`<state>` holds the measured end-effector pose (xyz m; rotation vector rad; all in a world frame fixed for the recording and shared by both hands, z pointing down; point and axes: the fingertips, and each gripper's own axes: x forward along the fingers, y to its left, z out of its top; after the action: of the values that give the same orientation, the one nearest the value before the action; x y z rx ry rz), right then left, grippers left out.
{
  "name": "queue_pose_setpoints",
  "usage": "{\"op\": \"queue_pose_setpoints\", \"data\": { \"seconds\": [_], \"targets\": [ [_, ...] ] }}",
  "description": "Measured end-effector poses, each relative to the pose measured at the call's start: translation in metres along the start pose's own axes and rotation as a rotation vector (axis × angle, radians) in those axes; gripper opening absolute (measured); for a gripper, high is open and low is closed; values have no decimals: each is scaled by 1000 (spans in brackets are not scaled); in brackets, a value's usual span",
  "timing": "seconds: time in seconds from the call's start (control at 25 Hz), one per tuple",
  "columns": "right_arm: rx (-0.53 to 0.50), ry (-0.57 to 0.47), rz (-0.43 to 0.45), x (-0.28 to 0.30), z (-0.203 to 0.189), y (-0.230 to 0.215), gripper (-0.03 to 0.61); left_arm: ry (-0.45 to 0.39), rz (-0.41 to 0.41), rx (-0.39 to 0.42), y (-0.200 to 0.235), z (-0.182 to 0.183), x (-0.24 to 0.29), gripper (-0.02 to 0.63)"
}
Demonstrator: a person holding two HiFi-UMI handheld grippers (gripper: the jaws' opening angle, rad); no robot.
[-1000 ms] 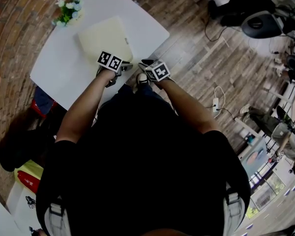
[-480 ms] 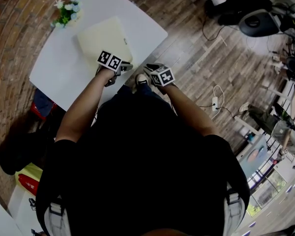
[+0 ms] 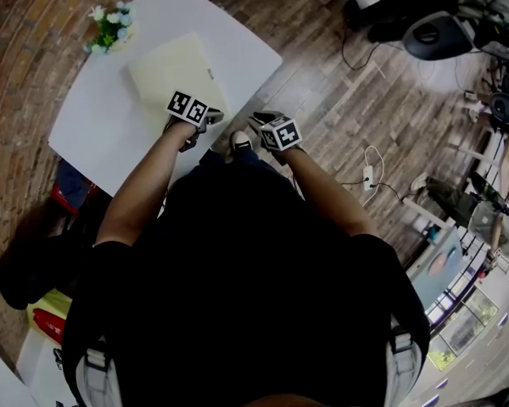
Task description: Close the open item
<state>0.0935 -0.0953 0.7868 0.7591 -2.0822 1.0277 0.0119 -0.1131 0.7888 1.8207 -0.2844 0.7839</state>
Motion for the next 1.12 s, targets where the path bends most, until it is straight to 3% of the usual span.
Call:
{"op": "queue_pose_setpoints", "data": {
  "seconds": [0.24,0.84,1.12],
  "targets": [
    [12,-6,-8,-3,-8,-3,95,-86,9,-44,8,11,-12,72],
    [-45,-74,-20,-12,21,6,94,-203,15,-43,6,24,-47,43],
    [-55,-89,-28,-17,28,7,57,-262,38,-10,-3,29,-68,27]
  ]
}}
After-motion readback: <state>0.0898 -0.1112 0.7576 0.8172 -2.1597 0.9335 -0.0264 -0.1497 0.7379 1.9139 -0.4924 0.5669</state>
